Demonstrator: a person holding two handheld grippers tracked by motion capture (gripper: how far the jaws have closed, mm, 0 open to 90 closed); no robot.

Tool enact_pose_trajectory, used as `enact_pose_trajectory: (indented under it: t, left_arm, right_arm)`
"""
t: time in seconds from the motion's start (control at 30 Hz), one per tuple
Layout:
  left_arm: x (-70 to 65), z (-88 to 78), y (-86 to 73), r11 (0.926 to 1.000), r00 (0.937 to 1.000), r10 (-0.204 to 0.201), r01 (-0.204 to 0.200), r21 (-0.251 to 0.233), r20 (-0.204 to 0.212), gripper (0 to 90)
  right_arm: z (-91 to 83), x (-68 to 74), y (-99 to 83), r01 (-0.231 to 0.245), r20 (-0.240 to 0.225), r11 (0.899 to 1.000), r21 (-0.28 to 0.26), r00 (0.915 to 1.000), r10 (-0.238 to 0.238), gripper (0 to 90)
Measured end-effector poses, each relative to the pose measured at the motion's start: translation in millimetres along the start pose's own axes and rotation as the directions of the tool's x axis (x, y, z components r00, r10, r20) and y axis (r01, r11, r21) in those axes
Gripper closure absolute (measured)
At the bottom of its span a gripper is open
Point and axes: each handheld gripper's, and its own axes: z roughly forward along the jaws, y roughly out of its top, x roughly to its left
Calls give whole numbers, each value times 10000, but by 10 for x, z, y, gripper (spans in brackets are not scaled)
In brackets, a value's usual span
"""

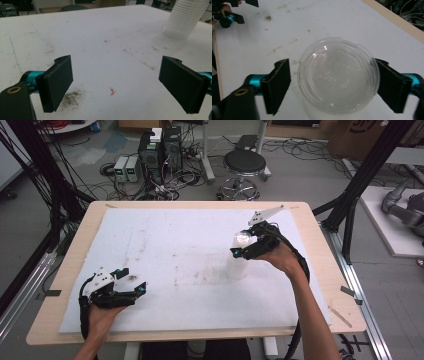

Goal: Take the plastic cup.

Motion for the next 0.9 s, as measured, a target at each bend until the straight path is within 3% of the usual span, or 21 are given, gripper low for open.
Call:
enact_pose_trajectory:
  t: [0.47, 0.9]
  left_arm:
    - [7, 0, 2, 10000, 10000, -2, 2, 35, 0, 120]
    - [8, 3, 3, 10000, 10000, -33, 34, 71, -27, 120]
  right_arm:
    - [35, -1, 8, 62, 58, 9994, 350, 10000, -64, 337]
    - [27, -11, 13, 8, 123, 9994, 337, 9999, -13, 374]
